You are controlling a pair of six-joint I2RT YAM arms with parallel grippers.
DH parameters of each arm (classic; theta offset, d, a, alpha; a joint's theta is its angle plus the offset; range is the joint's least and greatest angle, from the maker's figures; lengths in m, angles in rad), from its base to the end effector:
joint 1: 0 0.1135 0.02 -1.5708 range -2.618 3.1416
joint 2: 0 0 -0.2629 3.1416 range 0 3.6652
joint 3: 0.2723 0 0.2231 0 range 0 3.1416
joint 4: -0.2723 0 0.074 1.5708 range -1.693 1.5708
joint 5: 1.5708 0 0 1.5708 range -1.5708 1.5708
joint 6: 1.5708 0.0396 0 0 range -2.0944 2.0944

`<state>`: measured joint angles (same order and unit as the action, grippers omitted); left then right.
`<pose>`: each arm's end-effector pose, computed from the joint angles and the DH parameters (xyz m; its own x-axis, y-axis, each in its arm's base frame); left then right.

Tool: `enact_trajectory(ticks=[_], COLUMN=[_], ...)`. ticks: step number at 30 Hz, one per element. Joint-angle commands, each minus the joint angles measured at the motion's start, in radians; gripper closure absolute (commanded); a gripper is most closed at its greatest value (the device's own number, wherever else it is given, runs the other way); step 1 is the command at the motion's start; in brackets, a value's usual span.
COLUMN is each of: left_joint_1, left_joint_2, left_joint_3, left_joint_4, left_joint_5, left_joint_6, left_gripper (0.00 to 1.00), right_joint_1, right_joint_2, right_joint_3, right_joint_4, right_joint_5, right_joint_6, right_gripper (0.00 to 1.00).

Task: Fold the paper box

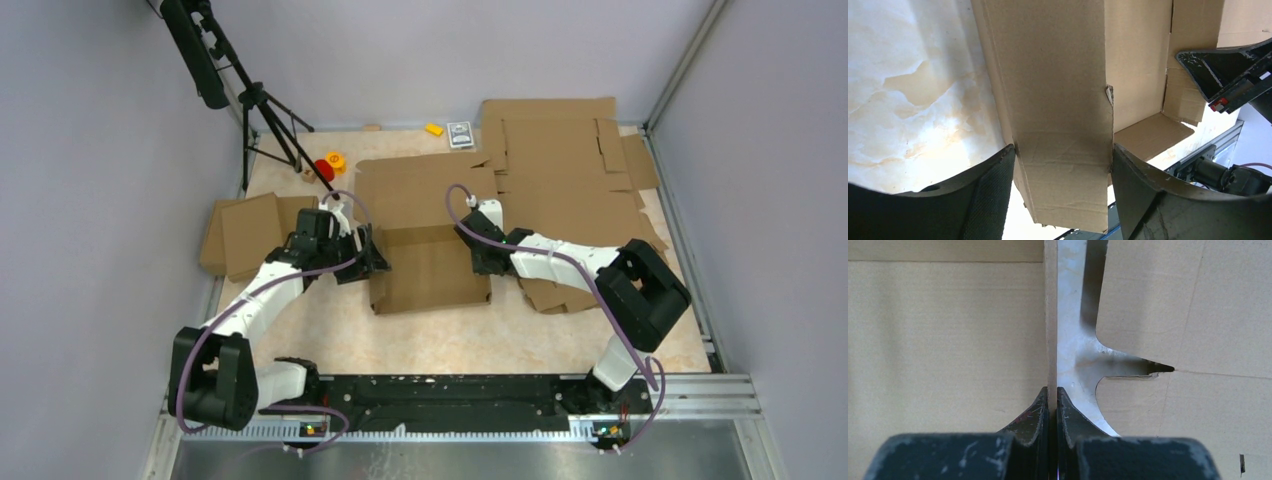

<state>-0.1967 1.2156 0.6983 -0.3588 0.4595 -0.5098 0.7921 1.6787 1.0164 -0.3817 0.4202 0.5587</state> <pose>0.2075 -0.0593 0.2218 -0.8790 -0.2708 -0.3925 0.0283 0.7921 -0.6098 0.2293 0.2093 0.1948 -0.7830 -0.1044 -0.6133 -0.1071 0.9937 -0.0325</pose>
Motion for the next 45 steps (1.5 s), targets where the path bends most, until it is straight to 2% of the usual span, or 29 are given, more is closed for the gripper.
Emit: enact_trajectory(ticks=[1,4,9,17,24,31,33,35,42,45], left_joint_1=[-0.003,-0.003,-0.003,-0.017,-0.034,-0.093,-0.092,-0.092,-0.085,-0.08], left_joint_2=[-0.015,0.003,0.036,0.096,0.116,0.078,0.037,-0.012,-0.025,-0.012], left_joint_3=[0.008,0.004,-0.006,0.011,0.015,0.04,0.035,0.027,0.027,0.014], left_joint_4=[-0.009,-0.014,-0.01,-0.036,-0.038,-0.025,-0.007,0.018,0.029,0.028], left_joint_5=[-0.033,-0.037,-0.044,-0.071,-0.104,-0.091,-0.055,-0.028,0.02,0.012], left_joint_6=[0.011,0.01,0.002,-0.003,-0.015,-0.061,-0.071,-0.081,-0.105,-0.108], left_gripper=[0.32,0.4,0.4,0.19,0.23,0.15,0.05,0.02,0.09,0.18], right_joint_1=[0.016,0.015,0.016,0.015,0.016,0.016,0.016,0.017,0.015,0.015], right_joint_2=[-0.014,-0.014,-0.015,-0.014,-0.018,-0.018,-0.017,-0.017,-0.016,-0.018], right_joint_3=[0.053,0.053,0.051,0.054,0.057,0.057,0.055,0.055,0.053,0.051], right_joint_4=[0.034,0.034,0.034,0.041,0.037,0.04,0.039,0.036,0.034,0.034], right_joint_5=[-0.01,-0.011,-0.008,-0.013,-0.014,-0.017,-0.016,-0.016,-0.019,-0.019], right_joint_6=[-0.003,-0.004,-0.004,-0.005,-0.01,-0.009,-0.008,-0.009,-0.008,-0.01], right_gripper=[1.0,1.0,1.0,1.0,1.0,1.0,1.0,1.0,1.0,1.0])
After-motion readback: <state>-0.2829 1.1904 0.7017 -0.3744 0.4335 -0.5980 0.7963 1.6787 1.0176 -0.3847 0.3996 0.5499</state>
